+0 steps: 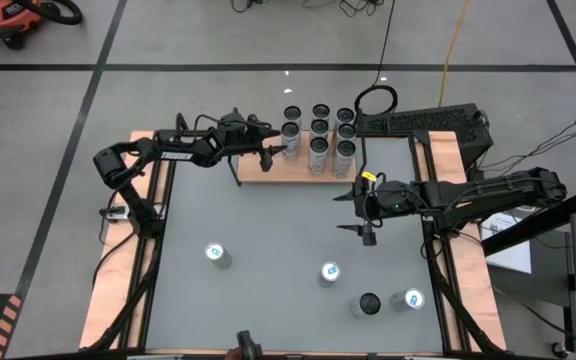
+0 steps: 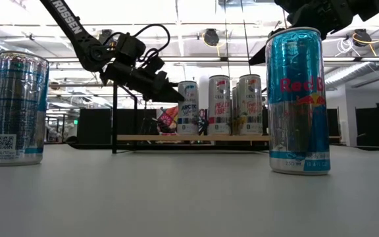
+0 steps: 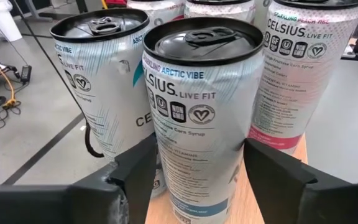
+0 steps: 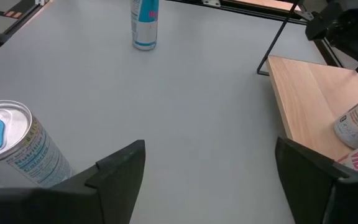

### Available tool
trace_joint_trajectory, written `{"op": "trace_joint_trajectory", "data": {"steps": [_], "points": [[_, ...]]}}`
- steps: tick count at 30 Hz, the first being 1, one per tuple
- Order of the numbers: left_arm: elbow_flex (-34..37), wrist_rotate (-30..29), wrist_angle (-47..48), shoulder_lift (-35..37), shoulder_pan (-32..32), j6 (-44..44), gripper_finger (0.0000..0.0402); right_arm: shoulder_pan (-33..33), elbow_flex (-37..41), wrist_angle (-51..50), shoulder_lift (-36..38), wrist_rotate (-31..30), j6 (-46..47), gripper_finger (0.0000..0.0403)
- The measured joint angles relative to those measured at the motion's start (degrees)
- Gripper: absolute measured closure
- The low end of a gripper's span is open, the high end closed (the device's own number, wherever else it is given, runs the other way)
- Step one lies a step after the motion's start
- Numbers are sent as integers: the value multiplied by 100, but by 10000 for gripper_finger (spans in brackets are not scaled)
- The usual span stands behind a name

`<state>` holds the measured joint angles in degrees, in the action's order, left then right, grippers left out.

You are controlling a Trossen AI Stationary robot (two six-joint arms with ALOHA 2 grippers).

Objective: Place canned beverage on shelf
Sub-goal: Put the top white blue soda can on the shelf aligned with the white blue soda can

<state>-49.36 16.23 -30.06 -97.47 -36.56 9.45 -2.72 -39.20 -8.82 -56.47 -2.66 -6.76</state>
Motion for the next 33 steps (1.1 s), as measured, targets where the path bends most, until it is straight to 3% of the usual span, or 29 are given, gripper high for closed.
{"op": "trace_joint_trajectory", "data": {"steps": [33], "points": [[-13, -304, 268, 15, 0, 202, 311, 0, 0, 0, 2, 2, -14, 108]]}}
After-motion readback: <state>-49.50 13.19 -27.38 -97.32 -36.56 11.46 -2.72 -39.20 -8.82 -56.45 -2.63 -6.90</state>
